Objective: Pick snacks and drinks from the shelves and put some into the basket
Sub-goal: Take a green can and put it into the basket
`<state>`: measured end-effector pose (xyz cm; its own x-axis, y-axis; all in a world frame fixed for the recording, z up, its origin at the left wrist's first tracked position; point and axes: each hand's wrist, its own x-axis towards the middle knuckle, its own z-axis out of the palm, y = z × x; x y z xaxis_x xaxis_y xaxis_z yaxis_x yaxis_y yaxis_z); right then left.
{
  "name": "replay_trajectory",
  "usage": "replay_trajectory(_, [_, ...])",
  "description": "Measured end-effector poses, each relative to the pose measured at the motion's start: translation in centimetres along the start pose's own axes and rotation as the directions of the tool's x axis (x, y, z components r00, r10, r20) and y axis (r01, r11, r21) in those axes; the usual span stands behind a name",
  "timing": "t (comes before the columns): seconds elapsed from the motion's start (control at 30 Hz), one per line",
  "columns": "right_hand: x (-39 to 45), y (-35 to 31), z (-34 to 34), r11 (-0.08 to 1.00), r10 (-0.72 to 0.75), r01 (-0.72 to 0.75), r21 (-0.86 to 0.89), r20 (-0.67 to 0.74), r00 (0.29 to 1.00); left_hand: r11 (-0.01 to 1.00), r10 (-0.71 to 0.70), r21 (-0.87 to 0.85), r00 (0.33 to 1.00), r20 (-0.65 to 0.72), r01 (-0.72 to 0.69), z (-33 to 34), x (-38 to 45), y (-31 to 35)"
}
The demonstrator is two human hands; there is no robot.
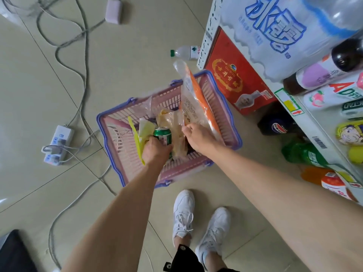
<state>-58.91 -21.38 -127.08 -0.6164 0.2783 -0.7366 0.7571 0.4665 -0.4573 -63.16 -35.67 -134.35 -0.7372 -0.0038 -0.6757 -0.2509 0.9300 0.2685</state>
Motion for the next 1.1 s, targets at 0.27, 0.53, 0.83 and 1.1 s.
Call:
replay_trajectory(0.27, [1.1, 0.1, 0.9, 0.998, -0.012, 0.012, -0.055, 0.006, 1.0, 1.0, -0.009, 0.019, 1.0, -0.008, 0.009, 1.2, 1.0, -0.6])
replay_trajectory(0.53, [-0.8, 0.2, -0.1, 0.999, -0.03, 0.03, -0.043, -0.009, 1.0, 0.999, 0.034, 0.014, 0.999, 0.019, -0.034, -0.4, -0.6, -0.2])
replay_trajectory(0.83, [-6.6, 0.2, -4.2, 0.994, -0.029, 0.038, 0.107, -0.086, 0.996, 0.95, 0.225, -0.22, 0.974, -0.003, -0.221, -3.0, -6.8, 5.2])
replay_trajectory(1.1, [-13.7, 5.4, -11.9, 0.958, 0.048, 0.082, 0.275, -0.434, 0.9, 0.835, 0.427, -0.404, 0.903, 0.048, -0.374, -2.2, -15.9, 13.2])
